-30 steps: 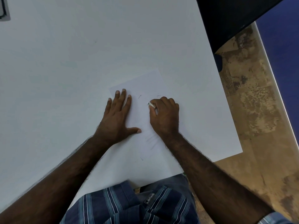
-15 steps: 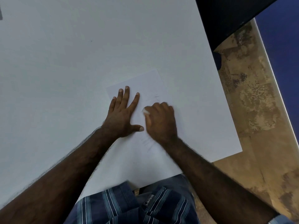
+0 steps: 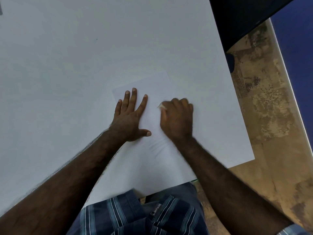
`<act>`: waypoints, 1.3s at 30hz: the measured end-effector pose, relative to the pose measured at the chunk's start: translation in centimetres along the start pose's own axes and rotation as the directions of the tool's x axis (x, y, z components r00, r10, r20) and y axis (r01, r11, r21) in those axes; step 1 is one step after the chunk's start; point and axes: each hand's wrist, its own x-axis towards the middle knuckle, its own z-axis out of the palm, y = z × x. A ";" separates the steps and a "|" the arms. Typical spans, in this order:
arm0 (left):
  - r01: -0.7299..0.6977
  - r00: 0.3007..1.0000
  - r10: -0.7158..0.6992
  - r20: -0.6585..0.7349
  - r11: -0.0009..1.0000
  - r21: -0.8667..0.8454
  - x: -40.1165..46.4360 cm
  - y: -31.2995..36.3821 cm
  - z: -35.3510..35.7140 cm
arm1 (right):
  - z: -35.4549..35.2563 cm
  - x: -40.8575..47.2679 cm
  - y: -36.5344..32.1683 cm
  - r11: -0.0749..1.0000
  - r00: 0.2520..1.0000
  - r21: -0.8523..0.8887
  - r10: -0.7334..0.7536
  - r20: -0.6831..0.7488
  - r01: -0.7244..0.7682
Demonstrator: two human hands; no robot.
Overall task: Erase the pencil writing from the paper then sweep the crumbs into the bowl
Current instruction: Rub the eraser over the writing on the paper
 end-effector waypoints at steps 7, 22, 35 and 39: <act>0.003 1.000 -0.003 0.001 1.000 0.008 0.0 0.0 0.0 | -0.5 -1.9 -2.3 0.998 0.999 0.055 -0.033 0.040 0.031; 0.002 1.000 -0.002 -0.025 1.000 0.001 0.0 -0.1 0.4 | 0.1 -2.3 -3.6 0.995 0.993 0.047 -0.095 0.074 0.092; -0.002 1.000 0.002 -0.017 1.000 0.008 0.0 -0.1 0.2 | -0.2 -2.0 -3.5 0.995 0.992 0.000 -0.096 0.081 0.097; 0.000 1.000 0.000 -0.002 1.000 0.011 0.1 -0.1 0.2 | 0.1 0.1 -1.5 0.999 0.999 -0.027 -0.040 -0.003 0.040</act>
